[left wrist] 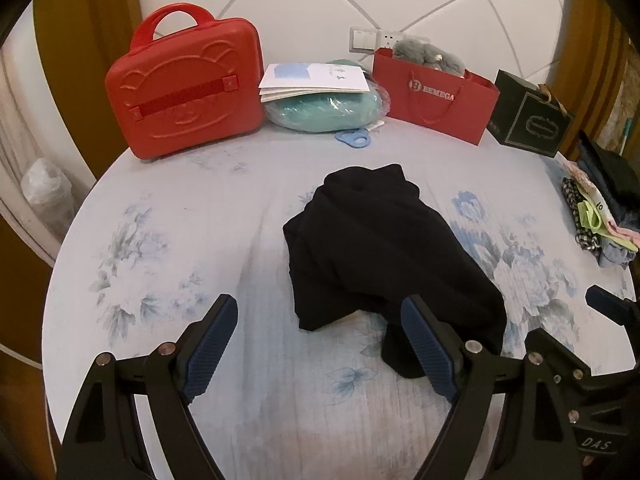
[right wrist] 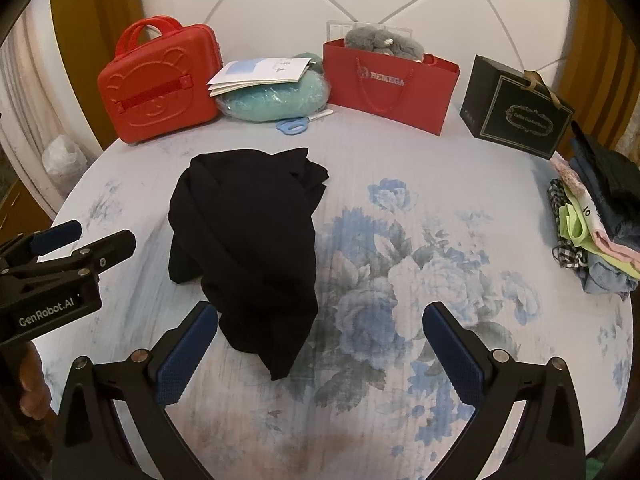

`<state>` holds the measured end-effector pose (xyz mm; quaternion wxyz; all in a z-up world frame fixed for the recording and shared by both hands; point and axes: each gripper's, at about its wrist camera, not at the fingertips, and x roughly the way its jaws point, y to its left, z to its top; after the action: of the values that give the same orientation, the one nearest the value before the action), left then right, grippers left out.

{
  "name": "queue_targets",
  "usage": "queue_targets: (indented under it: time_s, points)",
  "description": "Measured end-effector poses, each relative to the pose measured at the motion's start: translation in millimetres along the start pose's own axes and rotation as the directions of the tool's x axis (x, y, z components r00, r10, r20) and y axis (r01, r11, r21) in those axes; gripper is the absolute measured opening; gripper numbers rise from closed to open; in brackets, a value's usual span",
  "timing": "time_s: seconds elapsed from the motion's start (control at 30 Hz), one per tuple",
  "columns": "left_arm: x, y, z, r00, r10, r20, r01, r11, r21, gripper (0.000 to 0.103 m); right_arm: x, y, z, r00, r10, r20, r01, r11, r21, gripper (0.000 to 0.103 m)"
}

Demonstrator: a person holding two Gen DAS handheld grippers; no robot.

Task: Fold clothes
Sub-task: 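Move both grippers toward the crumpled black garment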

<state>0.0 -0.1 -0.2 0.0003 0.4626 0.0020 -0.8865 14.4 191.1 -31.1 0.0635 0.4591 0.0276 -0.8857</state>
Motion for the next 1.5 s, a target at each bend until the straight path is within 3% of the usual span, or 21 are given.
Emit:
queue_targets:
  time_s: [1.5]
  points:
    - [-3.3,7.1,-2.4,1.000,0.005,-0.003,-0.005,1.000,-0.011,0.085,-4.6,-4.7,-1.0,1.000,0.012,-0.003,-0.012,1.000,0.019,0.103]
